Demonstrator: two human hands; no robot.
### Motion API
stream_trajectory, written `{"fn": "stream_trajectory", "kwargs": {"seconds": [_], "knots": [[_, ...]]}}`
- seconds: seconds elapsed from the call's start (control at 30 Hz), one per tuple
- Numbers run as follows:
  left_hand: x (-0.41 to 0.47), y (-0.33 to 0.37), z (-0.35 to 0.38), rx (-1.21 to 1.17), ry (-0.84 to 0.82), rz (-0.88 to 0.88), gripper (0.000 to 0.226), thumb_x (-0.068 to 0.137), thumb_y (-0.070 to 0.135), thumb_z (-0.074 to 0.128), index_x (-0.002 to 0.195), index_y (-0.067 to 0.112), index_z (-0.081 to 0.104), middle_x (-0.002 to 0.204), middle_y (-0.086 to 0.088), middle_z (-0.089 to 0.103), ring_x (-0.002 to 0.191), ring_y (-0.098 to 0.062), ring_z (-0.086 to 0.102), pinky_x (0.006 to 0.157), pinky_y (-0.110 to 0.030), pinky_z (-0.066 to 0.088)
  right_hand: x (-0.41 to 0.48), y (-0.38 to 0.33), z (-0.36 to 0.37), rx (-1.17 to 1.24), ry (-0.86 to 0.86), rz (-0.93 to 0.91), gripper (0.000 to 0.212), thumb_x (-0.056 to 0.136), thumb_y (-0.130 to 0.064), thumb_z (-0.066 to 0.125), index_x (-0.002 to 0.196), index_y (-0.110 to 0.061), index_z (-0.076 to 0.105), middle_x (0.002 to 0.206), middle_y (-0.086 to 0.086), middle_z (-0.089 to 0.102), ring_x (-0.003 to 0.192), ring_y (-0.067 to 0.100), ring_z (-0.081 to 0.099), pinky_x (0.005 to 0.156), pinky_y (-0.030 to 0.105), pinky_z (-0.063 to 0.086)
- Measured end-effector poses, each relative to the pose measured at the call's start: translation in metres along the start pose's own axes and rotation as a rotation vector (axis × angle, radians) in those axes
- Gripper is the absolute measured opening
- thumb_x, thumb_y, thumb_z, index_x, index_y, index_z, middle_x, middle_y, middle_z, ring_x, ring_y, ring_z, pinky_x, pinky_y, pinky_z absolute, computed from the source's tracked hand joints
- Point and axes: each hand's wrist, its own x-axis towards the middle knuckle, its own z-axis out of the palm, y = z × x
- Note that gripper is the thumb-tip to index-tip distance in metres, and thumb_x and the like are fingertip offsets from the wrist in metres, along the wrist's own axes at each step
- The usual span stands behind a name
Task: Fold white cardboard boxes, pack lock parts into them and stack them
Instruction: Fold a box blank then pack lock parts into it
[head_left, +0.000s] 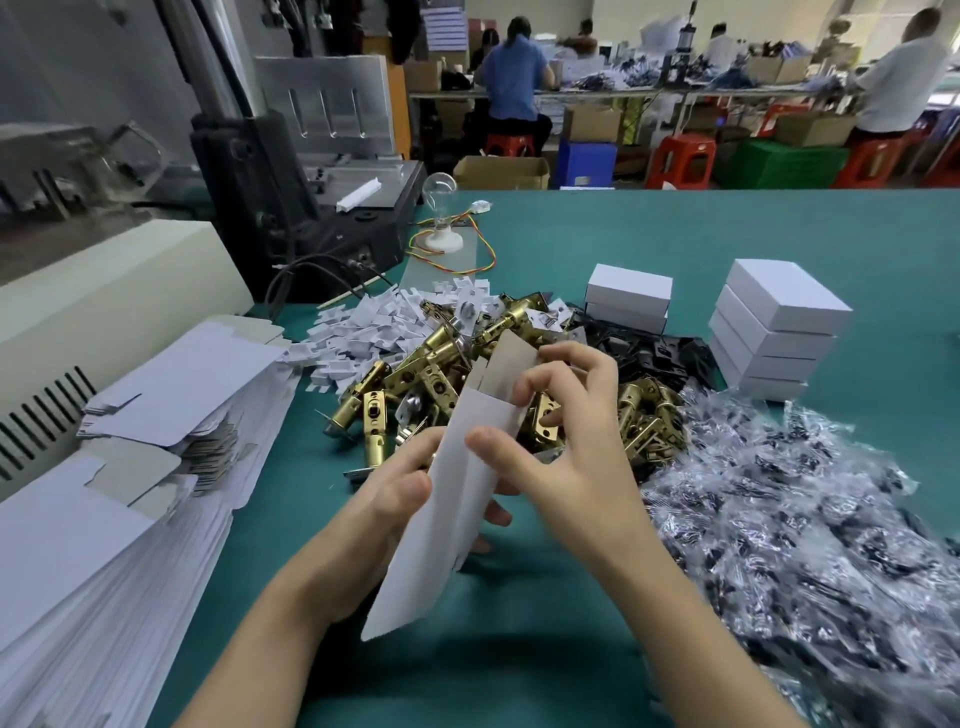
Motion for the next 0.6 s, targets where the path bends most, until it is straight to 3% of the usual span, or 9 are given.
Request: {"fn": "stream_trajectory", "kwargs": {"seconds": [0.03,0.1,0.13,0.17,0.23,0.27,0.33,0.47,0.6], "knots": [[0.005,-0.001,0.000,-0.055,0.042,-0.031,0.138,0.016,0.072,0.097,0.132,0.012,0.055,0.109,-0.018,0.075,0.093,-0.040,0.071,0.086,-0.060,0.053,0.001,0.001,0.000,-0.001,0.004,0.002,0.048,0.068,-0.062,0.074,0.092,-0.025,0.055,0.131,-0.009,0.038,0.133,0.010,0.041,0.103,0.029,0.044],[0.007,-0.001,-0.003,-0.079,0.123,-0.045,0.148,0.004,0.066,0.098,0.132,0.007,0.056,0.112,-0.022,0.069,0.096,-0.039,0.068,0.093,-0.057,0.051,0.002,0.001,0.000,0.014,0.015,0.007,0.050,0.066,-0.060,0.078,0.087,-0.023,0.053,0.129,-0.008,0.039,0.129,0.009,0.044,0.100,0.029,0.046],[0.006,0.000,-0.004,-0.019,0.137,-0.047,0.143,0.008,0.063,0.100,0.131,0.006,0.056,0.116,-0.021,0.068,0.094,-0.031,0.071,0.090,-0.047,0.055,0.002,0.002,0.000,0.039,0.022,0.008,0.050,0.065,-0.059,0.079,0.085,-0.022,0.052,0.128,-0.008,0.040,0.128,0.009,0.045,0.097,0.029,0.048],[0.006,0.000,-0.007,0.051,0.145,-0.050,0.126,0.025,0.053,0.103,0.132,0.005,0.057,0.122,-0.020,0.068,0.089,-0.019,0.074,0.084,-0.036,0.058,0.002,0.003,-0.001,0.071,0.025,0.011,0.049,0.064,-0.057,0.080,0.083,-0.022,0.051,0.127,-0.008,0.041,0.127,0.009,0.047,0.094,0.027,0.049],[0.011,-0.004,-0.011,0.065,0.258,-0.046,0.070,0.081,0.028,0.081,0.139,0.001,0.054,0.130,-0.021,0.070,0.081,-0.007,0.075,0.073,-0.023,0.058,0.004,0.002,-0.002,0.172,0.016,0.040,0.046,0.064,-0.052,0.083,0.083,-0.023,0.051,0.127,-0.009,0.046,0.125,0.009,0.052,0.089,0.024,0.053],[0.011,-0.008,-0.013,0.026,0.264,-0.045,0.059,0.089,0.026,0.069,0.140,0.002,0.055,0.125,-0.018,0.073,0.084,-0.012,0.077,0.071,-0.024,0.060,0.004,0.002,-0.002,0.264,0.008,0.076,0.044,0.065,-0.046,0.086,0.085,-0.027,0.052,0.126,-0.009,0.052,0.122,0.011,0.058,0.086,0.027,0.056],[0.002,-0.016,-0.017,-0.082,0.214,-0.010,0.055,0.087,0.031,0.066,0.138,0.009,0.062,0.122,-0.015,0.076,0.098,-0.026,0.077,0.074,-0.035,0.063,0.005,0.002,-0.001,0.486,0.012,0.186,0.049,0.067,-0.029,0.090,0.099,-0.032,0.053,0.121,-0.011,0.064,0.106,0.018,0.071,0.078,0.034,0.060],[0.004,-0.020,-0.018,-0.077,0.293,0.033,0.033,0.089,0.032,0.063,0.119,0.026,0.078,0.121,-0.010,0.077,0.101,-0.023,0.077,0.076,-0.033,0.063,0.003,0.006,0.000,0.626,0.002,0.327,0.059,0.081,-0.017,0.084,0.128,-0.027,0.051,0.116,-0.004,0.075,0.101,0.018,0.075,0.074,0.028,0.060],[0.004,-0.020,-0.016,-0.033,0.294,0.033,0.032,0.089,0.036,0.068,0.120,0.032,0.077,0.125,-0.010,0.076,0.107,-0.024,0.076,0.080,-0.033,0.063,0.000,0.008,0.000,0.609,-0.012,0.345,0.028,0.093,-0.006,0.072,0.116,-0.019,0.064,0.102,0.004,0.080,0.094,0.020,0.077,0.075,0.028,0.061]]}}
